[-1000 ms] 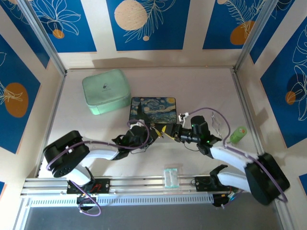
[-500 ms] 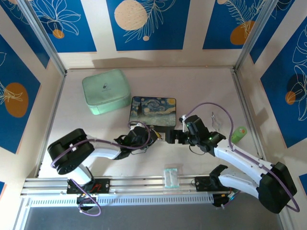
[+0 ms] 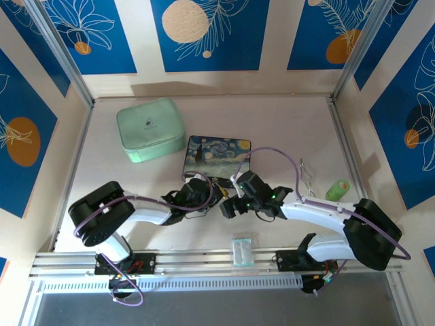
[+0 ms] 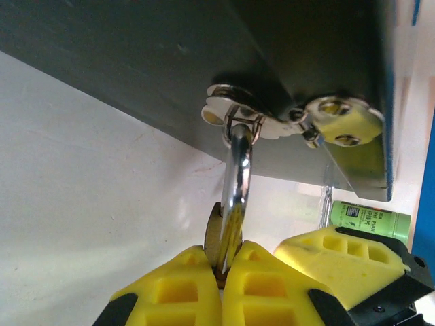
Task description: Unlock a padlock with a key
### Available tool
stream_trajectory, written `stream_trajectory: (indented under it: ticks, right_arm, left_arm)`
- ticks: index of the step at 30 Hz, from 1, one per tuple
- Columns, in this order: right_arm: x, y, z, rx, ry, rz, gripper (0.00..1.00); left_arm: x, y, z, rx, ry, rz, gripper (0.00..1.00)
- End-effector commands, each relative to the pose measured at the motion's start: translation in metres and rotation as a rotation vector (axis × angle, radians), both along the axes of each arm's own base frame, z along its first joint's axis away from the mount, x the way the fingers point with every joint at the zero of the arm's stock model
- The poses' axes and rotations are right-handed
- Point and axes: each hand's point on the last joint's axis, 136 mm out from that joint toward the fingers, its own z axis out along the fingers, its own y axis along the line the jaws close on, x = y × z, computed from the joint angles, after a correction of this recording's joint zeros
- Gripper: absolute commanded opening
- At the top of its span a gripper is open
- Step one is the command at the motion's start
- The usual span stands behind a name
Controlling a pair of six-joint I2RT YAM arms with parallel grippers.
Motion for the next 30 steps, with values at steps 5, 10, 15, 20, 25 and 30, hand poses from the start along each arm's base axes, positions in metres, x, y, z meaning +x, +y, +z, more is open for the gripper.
stream_trajectory:
  ticks: [5, 10, 15, 20, 25, 30]
  right_arm:
    - [0.008, 0.017, -0.009, 0.006, -0.142, 0.138, 0.87]
    - [0.014, 0.020, -0.012, 0.035, -0.177, 0.160, 0.52]
    - [0.019, 0.015, -0.012, 0.014, -0.203, 0.138, 0.42]
    - [0.033, 0.007, -0.012, -0.039, -0.255, 0.085, 0.34]
    - [0.031, 0.011, -0.012, -0.016, -0.253, 0.098, 0.31]
    - [0.036, 0.005, -0.009, 0.020, -0.235, 0.061, 0.28]
  left_arm:
    - [-0.001, -0.009, 0.004, -0.075, 0.009, -0.022, 0.00]
    - [-0.001, -0.009, 0.002, -0.076, 0.016, -0.021, 0.00]
    - [-0.002, -0.004, -0.001, -0.069, 0.024, -0.010, 0.00]
    - [-0.003, -0.005, 0.002, -0.078, 0.027, -0.020, 0.00]
    - [-0.001, -0.003, 0.010, -0.089, 0.013, -0.011, 0.00]
    - [-0.002, 0.003, 0.012, -0.074, 0.004, -0.010, 0.00]
